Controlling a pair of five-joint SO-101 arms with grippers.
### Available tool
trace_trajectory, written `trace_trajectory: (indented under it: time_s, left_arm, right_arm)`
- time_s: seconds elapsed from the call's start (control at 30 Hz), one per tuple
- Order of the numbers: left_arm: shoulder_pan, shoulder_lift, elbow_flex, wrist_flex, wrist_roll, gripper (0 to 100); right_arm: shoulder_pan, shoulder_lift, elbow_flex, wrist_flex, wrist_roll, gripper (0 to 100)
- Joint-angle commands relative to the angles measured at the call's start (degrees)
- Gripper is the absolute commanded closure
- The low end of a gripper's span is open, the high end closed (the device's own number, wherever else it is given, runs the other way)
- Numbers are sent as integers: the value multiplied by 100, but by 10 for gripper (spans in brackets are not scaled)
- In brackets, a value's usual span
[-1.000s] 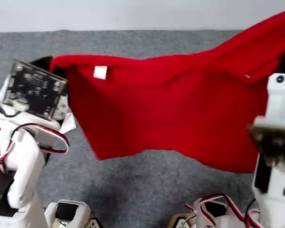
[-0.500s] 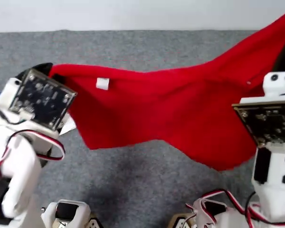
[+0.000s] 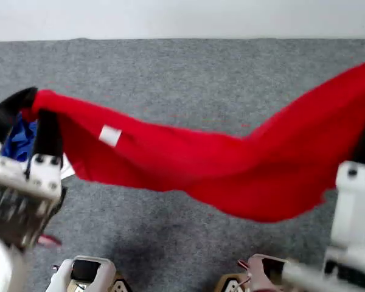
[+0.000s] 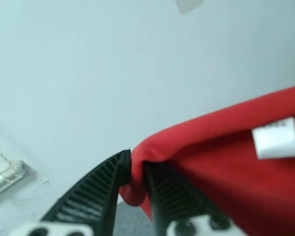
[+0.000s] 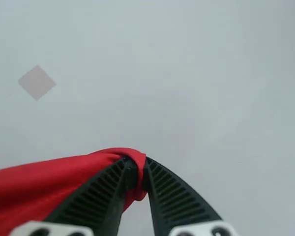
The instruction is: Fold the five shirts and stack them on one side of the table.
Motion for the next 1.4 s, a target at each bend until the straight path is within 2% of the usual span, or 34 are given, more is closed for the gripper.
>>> trace_trajectory:
  time_s: [0.0, 0.2, 0.43, 0.53, 0.67, 0.87, 1.0, 1.13, 1.23, 1.37]
  left_arm:
    - [-26, 44, -585, 475, -70, 994]
    - [-18, 44, 48, 677, -70, 994]
    - [26, 88, 2545, 440, -97, 994]
    - [-9, 88, 3925, -273, -97, 994]
    - [-18, 88, 5525, -1793, -97, 994]
    - [-79, 97, 6941, -4105, -97, 994]
    - [-176, 360, 7213, -5486, -97, 994]
    - [-466, 1442, 6738, -6514, -105, 994]
    - [-651, 2549, 5851, -6866, -105, 994]
    - [-712, 3903, 4312, -6831, -105, 994]
  right_arm:
    - [57, -189, -9, 163, 202, 988]
    - [57, 119, 246, 435, 316, 988]
    - [-92, 840, 1749, 444, 290, 988]
    - [-303, 1191, 2558, 409, 290, 988]
    - [-681, 1622, 3341, 48, 44, 988]
    - [-743, 2316, 3965, -1174, -404, 988]
    - [-743, 2756, 4009, -1912, -615, 988]
    - [-769, 3284, 4000, -2967, -730, 988]
    - [-831, 3670, 3982, -3714, -721, 988]
    - [-1033, 4092, 3974, -4936, -686, 988]
